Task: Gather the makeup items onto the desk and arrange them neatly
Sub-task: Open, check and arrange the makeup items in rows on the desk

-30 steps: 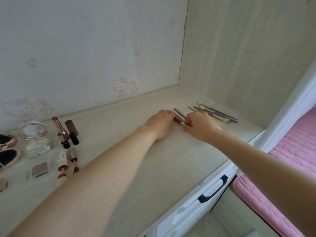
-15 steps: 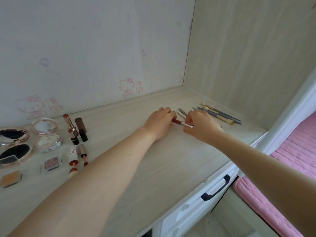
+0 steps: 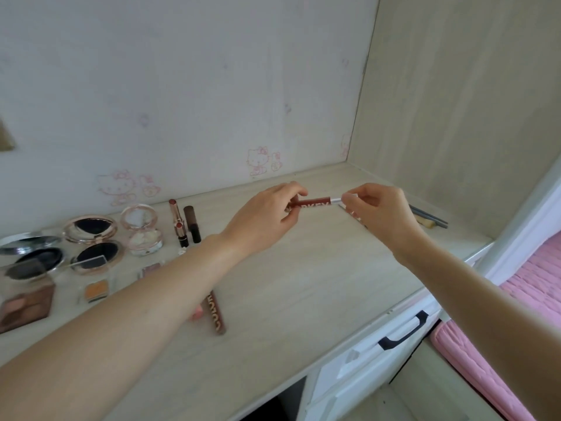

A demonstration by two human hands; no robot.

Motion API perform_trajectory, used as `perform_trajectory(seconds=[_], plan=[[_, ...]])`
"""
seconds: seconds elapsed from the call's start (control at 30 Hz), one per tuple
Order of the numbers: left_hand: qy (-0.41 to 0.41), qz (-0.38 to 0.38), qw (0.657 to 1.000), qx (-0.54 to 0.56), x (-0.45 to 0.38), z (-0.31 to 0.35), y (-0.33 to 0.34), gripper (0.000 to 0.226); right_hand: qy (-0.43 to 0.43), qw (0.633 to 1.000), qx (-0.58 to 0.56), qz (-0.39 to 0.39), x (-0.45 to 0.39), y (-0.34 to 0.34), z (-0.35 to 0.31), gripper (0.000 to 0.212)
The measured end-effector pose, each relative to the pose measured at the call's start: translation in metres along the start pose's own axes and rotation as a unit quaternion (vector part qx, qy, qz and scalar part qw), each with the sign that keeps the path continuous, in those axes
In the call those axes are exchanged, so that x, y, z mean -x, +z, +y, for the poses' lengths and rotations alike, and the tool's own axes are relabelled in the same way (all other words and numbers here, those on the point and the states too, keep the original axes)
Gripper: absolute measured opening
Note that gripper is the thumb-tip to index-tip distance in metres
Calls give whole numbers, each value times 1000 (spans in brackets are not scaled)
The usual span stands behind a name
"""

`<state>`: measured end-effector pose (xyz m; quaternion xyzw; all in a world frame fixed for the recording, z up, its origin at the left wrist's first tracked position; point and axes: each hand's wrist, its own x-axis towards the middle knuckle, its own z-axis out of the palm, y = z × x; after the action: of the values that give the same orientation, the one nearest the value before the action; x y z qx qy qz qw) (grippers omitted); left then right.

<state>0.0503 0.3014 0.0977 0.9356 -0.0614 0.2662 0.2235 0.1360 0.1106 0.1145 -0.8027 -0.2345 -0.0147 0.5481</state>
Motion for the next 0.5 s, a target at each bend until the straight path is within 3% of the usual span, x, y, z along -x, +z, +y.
perform_trajectory(seconds=[0.33,0.5], plan=[[-65,50,996,19,94,2,-78,34,13,990,-128,-59,56,57,-50,19],[-76,85,993,20,144,-4,-111,25,22,980,-166,-109,81,96,-69,21]])
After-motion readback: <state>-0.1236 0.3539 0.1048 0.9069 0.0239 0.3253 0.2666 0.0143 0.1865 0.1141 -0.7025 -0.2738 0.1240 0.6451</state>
